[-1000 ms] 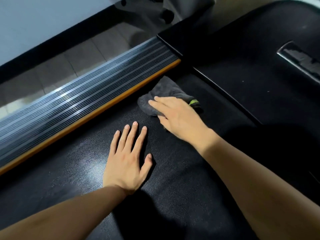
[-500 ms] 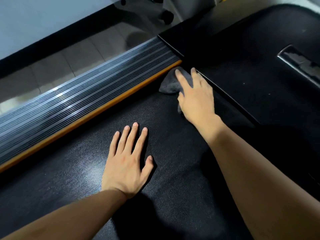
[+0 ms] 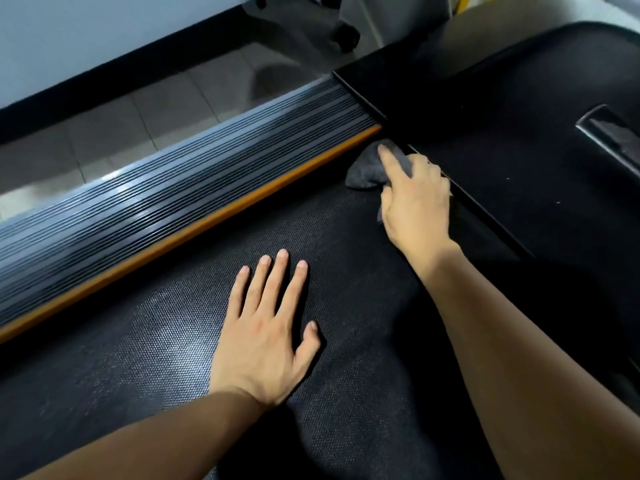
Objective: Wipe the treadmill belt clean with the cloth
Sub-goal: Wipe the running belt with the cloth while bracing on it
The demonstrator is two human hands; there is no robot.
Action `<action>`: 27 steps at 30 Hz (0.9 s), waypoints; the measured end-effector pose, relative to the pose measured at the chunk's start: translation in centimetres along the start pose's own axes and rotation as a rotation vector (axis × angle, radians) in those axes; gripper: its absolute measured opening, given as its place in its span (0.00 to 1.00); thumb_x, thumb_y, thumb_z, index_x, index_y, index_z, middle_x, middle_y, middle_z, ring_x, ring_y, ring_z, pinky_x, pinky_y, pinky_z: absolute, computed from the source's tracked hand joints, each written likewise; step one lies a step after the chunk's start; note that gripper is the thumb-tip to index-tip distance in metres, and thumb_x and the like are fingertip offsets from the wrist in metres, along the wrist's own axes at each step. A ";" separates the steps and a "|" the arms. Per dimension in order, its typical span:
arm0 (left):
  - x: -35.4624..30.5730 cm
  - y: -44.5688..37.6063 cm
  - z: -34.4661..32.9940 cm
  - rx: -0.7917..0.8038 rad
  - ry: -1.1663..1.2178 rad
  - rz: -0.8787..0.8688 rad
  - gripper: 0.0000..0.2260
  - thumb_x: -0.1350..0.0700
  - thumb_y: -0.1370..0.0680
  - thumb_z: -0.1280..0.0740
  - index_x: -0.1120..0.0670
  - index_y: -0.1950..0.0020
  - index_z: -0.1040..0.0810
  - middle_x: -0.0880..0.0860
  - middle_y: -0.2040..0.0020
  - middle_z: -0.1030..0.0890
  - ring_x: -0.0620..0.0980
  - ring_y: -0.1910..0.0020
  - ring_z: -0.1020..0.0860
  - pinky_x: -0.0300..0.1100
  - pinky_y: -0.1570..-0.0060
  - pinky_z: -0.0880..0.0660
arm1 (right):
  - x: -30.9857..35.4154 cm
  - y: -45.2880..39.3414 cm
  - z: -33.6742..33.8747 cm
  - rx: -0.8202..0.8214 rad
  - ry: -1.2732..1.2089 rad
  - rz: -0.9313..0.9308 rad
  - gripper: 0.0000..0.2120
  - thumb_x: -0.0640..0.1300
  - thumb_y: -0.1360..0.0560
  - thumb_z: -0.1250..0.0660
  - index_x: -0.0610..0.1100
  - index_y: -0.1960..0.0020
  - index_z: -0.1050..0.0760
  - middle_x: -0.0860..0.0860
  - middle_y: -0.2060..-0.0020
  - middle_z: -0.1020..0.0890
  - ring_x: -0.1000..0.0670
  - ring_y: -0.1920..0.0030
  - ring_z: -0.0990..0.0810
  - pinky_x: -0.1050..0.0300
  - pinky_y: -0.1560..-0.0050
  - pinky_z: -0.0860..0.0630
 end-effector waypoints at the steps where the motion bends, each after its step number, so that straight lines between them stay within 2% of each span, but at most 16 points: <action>1: 0.0 0.0 0.1 -0.003 -0.001 0.004 0.34 0.39 0.20 0.46 0.50 0.16 0.47 0.54 0.16 0.49 0.54 0.16 0.53 0.58 0.19 0.51 | -0.2 -0.6 -0.1 0.019 0.002 -0.022 0.28 0.45 0.21 0.38 0.52 0.23 0.39 0.41 0.37 0.28 0.38 0.39 0.29 0.42 0.38 0.33; 4: 0.0 0.1 0.1 0.014 -0.006 0.004 0.34 0.39 0.20 0.47 0.51 0.16 0.47 0.55 0.16 0.49 0.55 0.16 0.52 0.58 0.19 0.50 | 1.7 -1.0 0.3 0.045 -0.077 -0.033 0.27 0.42 0.25 0.36 0.49 0.26 0.33 0.39 0.40 0.27 0.36 0.43 0.28 0.41 0.41 0.30; 6: -0.1 0.0 0.2 0.014 -0.005 0.004 0.34 0.40 0.20 0.46 0.51 0.16 0.46 0.55 0.16 0.47 0.55 0.16 0.50 0.58 0.19 0.49 | 5.5 1.1 0.6 0.049 -0.161 0.139 0.26 0.41 0.29 0.36 0.47 0.30 0.28 0.39 0.45 0.24 0.36 0.48 0.25 0.42 0.49 0.26; 8: -0.1 -0.1 0.1 0.022 -0.004 0.005 0.34 0.40 0.20 0.46 0.51 0.16 0.46 0.56 0.16 0.47 0.55 0.16 0.51 0.58 0.19 0.50 | 8.9 4.1 0.9 0.053 -0.246 0.339 0.26 0.41 0.30 0.35 0.47 0.31 0.26 0.40 0.45 0.23 0.38 0.49 0.25 0.43 0.51 0.28; 11: -0.1 0.0 0.1 0.019 -0.001 0.000 0.34 0.39 0.20 0.46 0.51 0.16 0.46 0.56 0.16 0.48 0.55 0.16 0.51 0.58 0.19 0.50 | 8.5 4.2 0.9 0.125 -0.231 0.513 0.28 0.40 0.30 0.32 0.49 0.30 0.27 0.42 0.43 0.23 0.39 0.49 0.25 0.44 0.52 0.27; 13: 0.0 0.0 0.2 0.007 0.005 -0.001 0.34 0.40 0.20 0.46 0.51 0.16 0.45 0.56 0.16 0.46 0.56 0.16 0.50 0.58 0.20 0.49 | 4.9 1.9 0.5 0.069 -0.173 0.401 0.29 0.37 0.32 0.32 0.49 0.31 0.25 0.40 0.46 0.22 0.36 0.52 0.23 0.43 0.54 0.25; 16: -0.1 0.1 0.2 0.002 -0.004 -0.002 0.34 0.39 0.20 0.47 0.50 0.16 0.47 0.55 0.16 0.48 0.55 0.16 0.52 0.58 0.19 0.51 | -1.4 -1.0 0.3 0.033 -0.066 0.051 0.30 0.36 0.28 0.33 0.49 0.27 0.30 0.38 0.42 0.25 0.35 0.47 0.26 0.40 0.46 0.27; 18: -0.1 0.0 0.2 -0.007 -0.002 0.002 0.34 0.39 0.19 0.47 0.50 0.16 0.47 0.55 0.16 0.49 0.54 0.16 0.52 0.58 0.19 0.51 | -1.4 -0.5 0.4 0.033 -0.062 -0.009 0.28 0.38 0.25 0.35 0.50 0.26 0.32 0.39 0.40 0.27 0.36 0.44 0.28 0.40 0.44 0.30; 20: -0.1 0.0 0.2 -0.004 -0.003 0.009 0.34 0.39 0.20 0.47 0.51 0.16 0.46 0.55 0.16 0.47 0.55 0.16 0.51 0.58 0.19 0.50 | 1.5 1.5 1.0 0.034 -0.156 0.046 0.28 0.38 0.27 0.35 0.49 0.28 0.29 0.39 0.42 0.26 0.35 0.47 0.27 0.41 0.47 0.29; 22: -0.2 0.1 0.3 -0.006 0.001 0.007 0.34 0.40 0.21 0.46 0.52 0.17 0.42 0.57 0.17 0.44 0.57 0.17 0.48 0.59 0.20 0.49 | 5.6 5.2 1.2 0.028 -0.233 0.188 0.28 0.40 0.31 0.36 0.48 0.31 0.25 0.39 0.46 0.23 0.36 0.52 0.25 0.44 0.52 0.28; 24: -0.4 0.3 0.4 -0.014 -0.004 0.001 0.33 0.40 0.21 0.45 0.53 0.18 0.39 0.59 0.18 0.40 0.58 0.17 0.46 0.60 0.20 0.47 | 8.5 8.6 1.6 0.055 -0.261 0.327 0.27 0.41 0.30 0.36 0.49 0.30 0.26 0.42 0.45 0.23 0.39 0.51 0.25 0.45 0.51 0.29; 26: -0.2 0.1 0.3 -0.015 -0.001 0.002 0.33 0.40 0.21 0.46 0.53 0.18 0.40 0.59 0.18 0.40 0.58 0.17 0.46 0.60 0.20 0.47 | 8.3 8.3 1.5 0.073 -0.225 0.423 0.28 0.41 0.30 0.34 0.49 0.29 0.27 0.43 0.46 0.22 0.39 0.52 0.25 0.46 0.53 0.28; 27: -0.1 0.1 0.4 -0.019 0.002 0.001 0.33 0.40 0.21 0.46 0.53 0.18 0.40 0.58 0.17 0.41 0.58 0.17 0.46 0.60 0.20 0.47 | 6.8 7.1 1.4 0.062 -0.178 0.404 0.29 0.40 0.31 0.32 0.49 0.29 0.27 0.42 0.47 0.22 0.38 0.54 0.24 0.45 0.55 0.27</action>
Point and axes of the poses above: each hand's wrist, its own y-axis away from the middle knuckle, its own z-axis out of the back of the hand, x = y × z, the point moved 6 cm from there along -y, towards the middle knuckle
